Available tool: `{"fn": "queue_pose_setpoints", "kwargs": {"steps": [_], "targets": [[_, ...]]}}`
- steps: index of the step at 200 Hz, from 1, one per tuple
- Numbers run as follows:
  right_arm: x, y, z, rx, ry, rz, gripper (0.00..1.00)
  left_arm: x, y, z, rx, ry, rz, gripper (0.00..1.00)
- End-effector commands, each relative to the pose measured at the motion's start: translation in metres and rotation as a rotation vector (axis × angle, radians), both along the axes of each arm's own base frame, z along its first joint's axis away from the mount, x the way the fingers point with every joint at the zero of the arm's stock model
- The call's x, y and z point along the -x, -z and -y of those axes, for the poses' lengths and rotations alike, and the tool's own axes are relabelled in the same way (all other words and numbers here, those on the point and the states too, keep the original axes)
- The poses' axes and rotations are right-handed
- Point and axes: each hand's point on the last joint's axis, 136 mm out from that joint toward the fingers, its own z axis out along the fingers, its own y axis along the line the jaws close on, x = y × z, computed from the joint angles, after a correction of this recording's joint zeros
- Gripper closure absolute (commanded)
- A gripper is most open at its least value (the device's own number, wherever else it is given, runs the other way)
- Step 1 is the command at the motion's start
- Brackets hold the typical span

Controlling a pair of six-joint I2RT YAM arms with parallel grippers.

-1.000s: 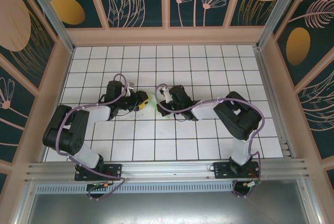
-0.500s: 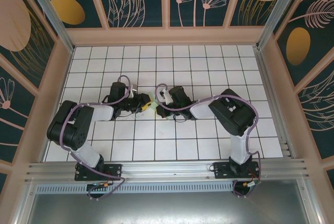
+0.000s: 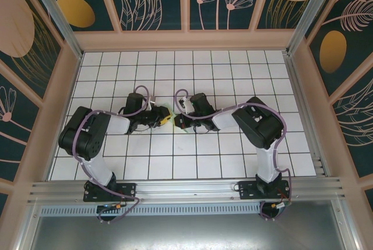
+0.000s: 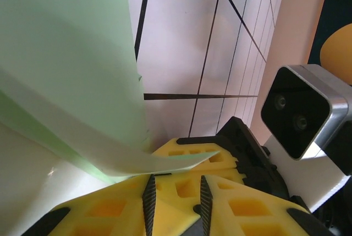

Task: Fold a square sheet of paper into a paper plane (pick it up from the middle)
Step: Fold the wing for the fifth time at the center of the table.

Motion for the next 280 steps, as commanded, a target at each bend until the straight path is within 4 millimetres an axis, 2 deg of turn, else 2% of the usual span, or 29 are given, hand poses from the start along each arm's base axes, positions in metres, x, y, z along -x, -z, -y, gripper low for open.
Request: {"fn": "queue_pose_setpoints", "kwargs": {"steps": [1,61,82,108,152,209,280], "targets": [[0.001,0.007,0.0,-0.001,-0.006,-0.064,0.99,-0.012,-0.009,0.009,0.036,0.009,0.047,0.7],[0.002,0.009,0.001,0.008,-0.014,-0.09,0.98,-0.011,0.007,0.007,0.014,-0.003,0.022,0.73],[0.003,0.01,0.0,0.013,-0.023,-0.096,0.98,-0.011,0.017,0.004,-0.017,-0.01,-0.005,0.77],[0.002,0.009,0.001,0.027,-0.025,-0.093,0.95,-0.011,0.029,-0.001,-0.069,-0.021,-0.03,0.82],[0.0,0.001,0.001,0.044,-0.031,-0.071,0.89,-0.008,0.042,-0.006,-0.123,-0.025,-0.064,0.83],[0.004,-0.016,0.004,0.039,-0.054,-0.046,0.81,-0.007,0.046,-0.006,-0.13,-0.019,-0.07,0.83],[0.009,-0.014,0.013,0.042,-0.037,-0.069,0.78,-0.004,0.052,-0.007,-0.138,-0.016,-0.085,0.83]]}}
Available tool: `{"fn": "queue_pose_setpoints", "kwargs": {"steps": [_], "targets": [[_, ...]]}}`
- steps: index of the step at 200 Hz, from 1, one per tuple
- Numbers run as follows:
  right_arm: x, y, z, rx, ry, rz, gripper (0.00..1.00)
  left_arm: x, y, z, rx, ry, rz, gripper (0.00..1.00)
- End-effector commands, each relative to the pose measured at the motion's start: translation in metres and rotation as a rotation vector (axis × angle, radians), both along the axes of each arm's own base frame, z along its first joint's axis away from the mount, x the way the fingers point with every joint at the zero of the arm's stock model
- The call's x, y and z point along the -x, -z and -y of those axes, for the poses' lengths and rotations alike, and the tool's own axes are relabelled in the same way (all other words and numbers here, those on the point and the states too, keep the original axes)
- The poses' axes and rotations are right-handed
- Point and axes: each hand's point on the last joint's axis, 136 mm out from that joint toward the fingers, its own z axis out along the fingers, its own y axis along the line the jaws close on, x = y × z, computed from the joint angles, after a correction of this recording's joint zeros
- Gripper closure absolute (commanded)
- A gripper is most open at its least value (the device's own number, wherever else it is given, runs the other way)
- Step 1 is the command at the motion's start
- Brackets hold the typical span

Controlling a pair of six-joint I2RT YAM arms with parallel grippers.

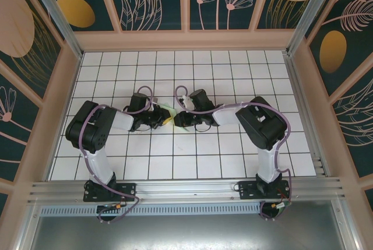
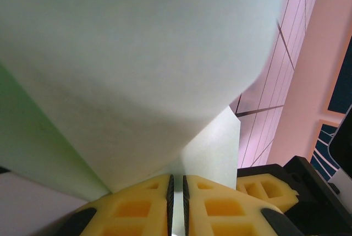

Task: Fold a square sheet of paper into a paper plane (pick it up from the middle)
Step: Fold the wing for the fifth time at the center of the table.

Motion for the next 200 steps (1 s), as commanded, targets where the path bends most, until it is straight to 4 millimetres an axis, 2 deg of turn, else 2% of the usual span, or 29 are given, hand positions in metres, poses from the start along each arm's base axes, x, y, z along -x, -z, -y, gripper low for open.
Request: {"fn": "queue_pose_setpoints", "kwargs": {"steps": [1,50,85,111,145,170,200], "targets": [[0.002,-0.006,0.007,-0.004,-0.001,0.005,0.78,0.005,0.023,-0.007,-0.059,-0.011,-0.056,0.83],[0.006,0.011,0.01,0.026,-0.009,-0.024,0.8,0.006,0.027,-0.008,-0.072,-0.013,-0.068,0.83],[0.007,0.017,0.011,0.025,-0.019,-0.044,0.9,0.006,0.031,-0.011,-0.095,-0.019,-0.08,0.84],[0.008,0.023,0.013,0.031,-0.018,-0.059,0.92,0.005,0.03,-0.011,-0.1,-0.017,-0.078,0.84],[0.009,0.028,0.015,0.019,-0.012,-0.09,0.97,0.001,0.011,-0.004,-0.054,0.012,-0.017,0.8],[0.011,0.027,0.013,-0.014,-0.019,-0.13,1.0,0.006,-0.01,-0.002,-0.02,0.044,0.052,0.75],[0.011,0.023,0.012,-0.032,-0.02,-0.146,1.0,0.014,-0.019,0.0,-0.006,0.066,0.083,0.74]]}}
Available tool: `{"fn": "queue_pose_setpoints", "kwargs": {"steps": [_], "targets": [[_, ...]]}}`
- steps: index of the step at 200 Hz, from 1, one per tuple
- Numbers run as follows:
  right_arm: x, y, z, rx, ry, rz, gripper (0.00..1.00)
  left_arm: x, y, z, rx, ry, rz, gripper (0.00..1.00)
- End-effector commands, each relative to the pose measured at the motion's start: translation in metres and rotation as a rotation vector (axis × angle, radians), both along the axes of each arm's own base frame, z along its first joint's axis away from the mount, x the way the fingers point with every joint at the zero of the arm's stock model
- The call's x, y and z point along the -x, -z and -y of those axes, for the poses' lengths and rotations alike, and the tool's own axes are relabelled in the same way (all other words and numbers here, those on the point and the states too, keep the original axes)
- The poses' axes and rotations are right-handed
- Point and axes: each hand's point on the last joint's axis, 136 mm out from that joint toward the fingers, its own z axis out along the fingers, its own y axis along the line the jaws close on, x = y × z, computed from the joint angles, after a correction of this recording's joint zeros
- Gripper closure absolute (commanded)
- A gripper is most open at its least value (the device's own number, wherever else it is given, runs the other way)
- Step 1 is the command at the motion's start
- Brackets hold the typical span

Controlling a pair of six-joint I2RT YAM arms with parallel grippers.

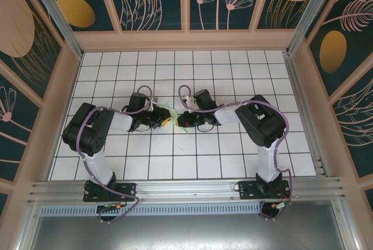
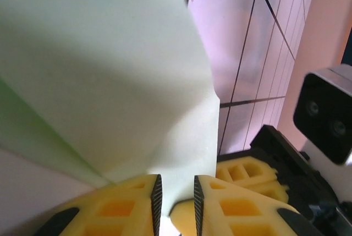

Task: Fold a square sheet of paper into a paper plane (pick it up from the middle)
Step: Fold the wing for the fifth time at the center of the table.

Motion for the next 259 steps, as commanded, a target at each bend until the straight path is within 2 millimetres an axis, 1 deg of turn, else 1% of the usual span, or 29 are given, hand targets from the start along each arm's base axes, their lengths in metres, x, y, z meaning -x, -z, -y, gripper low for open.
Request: {"fn": "queue_pose_setpoints", "kwargs": {"steps": [1,29,78,97,139,163,182,211,233,259], "targets": [[0.009,0.013,0.003,0.001,-0.009,-0.07,1.0,0.007,-0.009,0.001,0.001,0.027,0.05,0.74],[0.006,0.013,0.004,0.0,0.0,-0.079,1.0,0.011,-0.009,0.006,0.013,0.041,0.056,0.75],[0.007,0.018,0.005,0.011,0.009,-0.097,1.0,0.008,-0.007,0.016,0.027,0.057,0.056,0.78],[0.007,0.018,0.005,0.013,0.009,-0.099,1.0,0.008,-0.001,0.018,0.016,0.057,0.04,0.8],[0.007,0.017,0.005,0.012,0.007,-0.1,1.0,0.006,0.015,0.013,-0.03,0.031,0.009,0.82],[0.008,0.012,0.006,0.014,0.0,-0.093,0.94,0.005,0.025,0.008,-0.072,0.009,-0.018,0.83],[0.008,0.003,0.006,0.009,-0.009,-0.075,0.89,0.007,0.035,0.003,-0.117,-0.003,-0.045,0.84],[0.009,-0.011,0.008,0.013,-0.016,-0.048,0.81,0.009,0.044,-0.002,-0.145,-0.018,-0.078,0.86],[0.011,-0.014,0.012,0.031,-0.019,-0.039,0.77,0.01,0.048,-0.004,-0.158,-0.024,-0.094,0.86],[0.013,-0.012,0.017,0.054,-0.016,-0.036,0.76,0.011,0.05,-0.005,-0.169,-0.025,-0.101,0.87]]}}
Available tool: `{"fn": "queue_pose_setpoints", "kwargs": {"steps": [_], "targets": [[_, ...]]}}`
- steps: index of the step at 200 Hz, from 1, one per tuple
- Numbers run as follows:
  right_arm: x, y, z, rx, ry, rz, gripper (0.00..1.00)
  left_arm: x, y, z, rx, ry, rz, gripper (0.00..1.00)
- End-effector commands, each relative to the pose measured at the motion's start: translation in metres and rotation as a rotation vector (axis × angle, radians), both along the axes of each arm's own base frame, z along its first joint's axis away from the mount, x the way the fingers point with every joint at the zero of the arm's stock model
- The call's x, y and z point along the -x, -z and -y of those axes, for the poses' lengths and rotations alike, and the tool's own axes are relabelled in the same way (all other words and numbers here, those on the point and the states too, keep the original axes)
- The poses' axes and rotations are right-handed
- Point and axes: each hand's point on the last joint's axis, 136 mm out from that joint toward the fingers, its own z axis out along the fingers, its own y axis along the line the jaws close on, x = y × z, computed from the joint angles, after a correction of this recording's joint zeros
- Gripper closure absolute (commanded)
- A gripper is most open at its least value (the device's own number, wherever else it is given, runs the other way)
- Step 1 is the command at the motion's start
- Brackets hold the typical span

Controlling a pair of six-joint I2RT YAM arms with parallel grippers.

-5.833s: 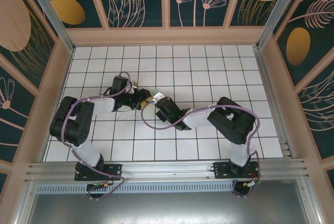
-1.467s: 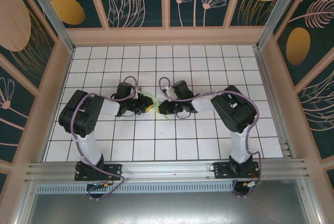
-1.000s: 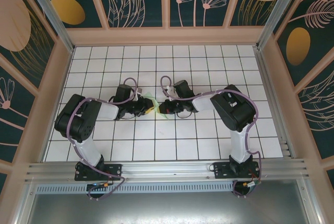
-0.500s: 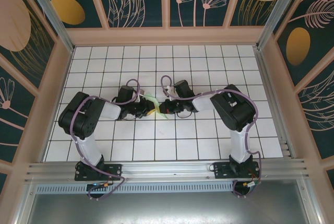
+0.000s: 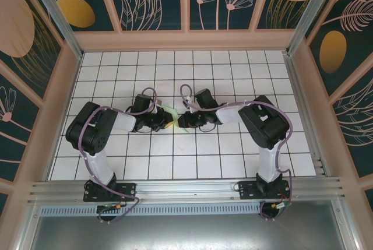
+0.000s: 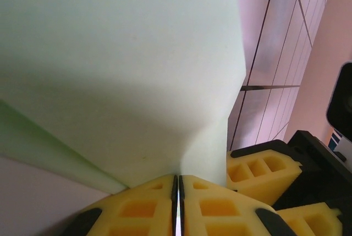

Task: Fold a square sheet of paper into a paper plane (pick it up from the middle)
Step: Fold the wing for the fifth time at the center of the table.

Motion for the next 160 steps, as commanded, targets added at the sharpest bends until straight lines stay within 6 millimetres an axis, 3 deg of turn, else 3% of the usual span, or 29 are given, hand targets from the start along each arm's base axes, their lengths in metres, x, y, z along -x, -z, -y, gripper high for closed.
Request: {"fn": "queue_pose_setpoints", "kwargs": {"steps": [1,136,160], "targets": [[0.004,-0.004,0.008,0.028,-0.008,0.014,0.76,0.001,0.037,-0.017,-0.134,-0.053,-0.058,0.87],[0.009,0.055,0.022,0.169,0.017,-0.109,0.96,0.001,0.053,-0.031,-0.257,-0.062,-0.104,0.87],[0.003,0.038,0.018,0.144,0.017,-0.096,0.91,0.004,0.059,-0.038,-0.314,-0.062,-0.118,0.87]]}}
